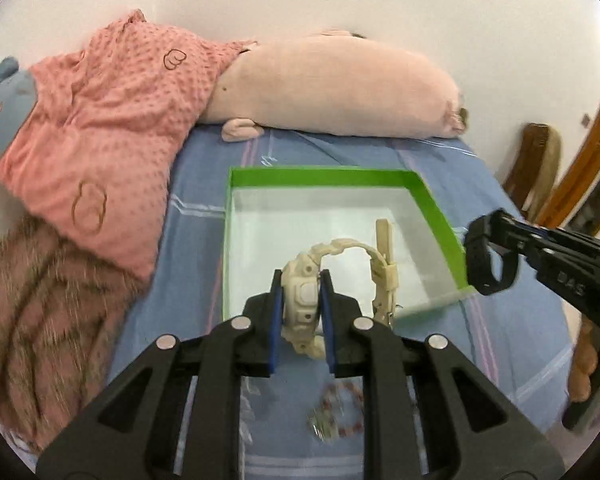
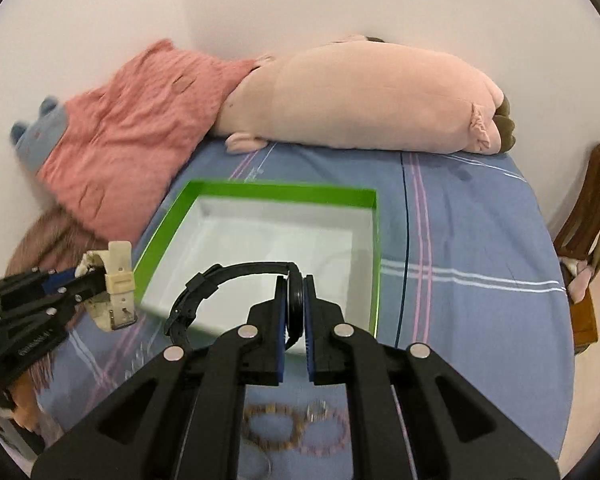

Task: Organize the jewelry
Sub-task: 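Carry both watches into the green box and open both grippers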

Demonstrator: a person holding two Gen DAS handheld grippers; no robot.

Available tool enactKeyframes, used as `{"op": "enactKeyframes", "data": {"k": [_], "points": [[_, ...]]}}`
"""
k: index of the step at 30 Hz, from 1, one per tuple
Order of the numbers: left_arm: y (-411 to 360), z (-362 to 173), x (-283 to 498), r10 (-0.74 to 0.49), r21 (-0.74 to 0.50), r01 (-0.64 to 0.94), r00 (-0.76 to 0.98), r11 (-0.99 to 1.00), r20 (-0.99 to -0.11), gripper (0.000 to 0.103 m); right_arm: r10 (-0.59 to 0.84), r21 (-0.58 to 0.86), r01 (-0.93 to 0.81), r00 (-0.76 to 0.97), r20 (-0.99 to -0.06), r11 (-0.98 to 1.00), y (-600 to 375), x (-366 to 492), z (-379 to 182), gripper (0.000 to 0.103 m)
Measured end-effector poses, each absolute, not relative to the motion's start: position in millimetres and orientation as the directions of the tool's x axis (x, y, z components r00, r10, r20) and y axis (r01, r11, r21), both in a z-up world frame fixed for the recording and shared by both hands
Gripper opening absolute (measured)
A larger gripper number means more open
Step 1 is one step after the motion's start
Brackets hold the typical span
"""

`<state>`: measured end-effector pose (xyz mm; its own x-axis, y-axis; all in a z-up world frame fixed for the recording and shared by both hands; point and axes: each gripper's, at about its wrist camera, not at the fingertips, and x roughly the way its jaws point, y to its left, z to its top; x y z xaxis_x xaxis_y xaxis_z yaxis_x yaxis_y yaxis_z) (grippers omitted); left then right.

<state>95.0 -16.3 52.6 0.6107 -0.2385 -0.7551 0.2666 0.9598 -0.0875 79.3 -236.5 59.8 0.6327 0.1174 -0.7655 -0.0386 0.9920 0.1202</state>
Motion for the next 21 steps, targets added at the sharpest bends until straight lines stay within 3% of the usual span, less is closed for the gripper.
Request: {"op": "enactKeyframes", "data": {"k": [9,19,21], "points": [[-37,-32,178,-0.198,-0.115,0.215,0.416,0.97,-0.887,0.017,0.061,0.077,0.019,0.432,-0.9,0.997,-227,159,-29,0.008],[-45,-58,185,-0.16,-0.082,0.214,0.381,0.973,-0.911,0.017,0.025,0.031,0.012,0.357,-0.934,0.999,-222,169,-67,0.008],[-48,-61,186,-0.17,-0.089,0.224,0.378,0.971,-0.91,0.021,0.029,0.031,0.0,0.362,-0.932,1.0,-219,169,-65,0.015]]}}
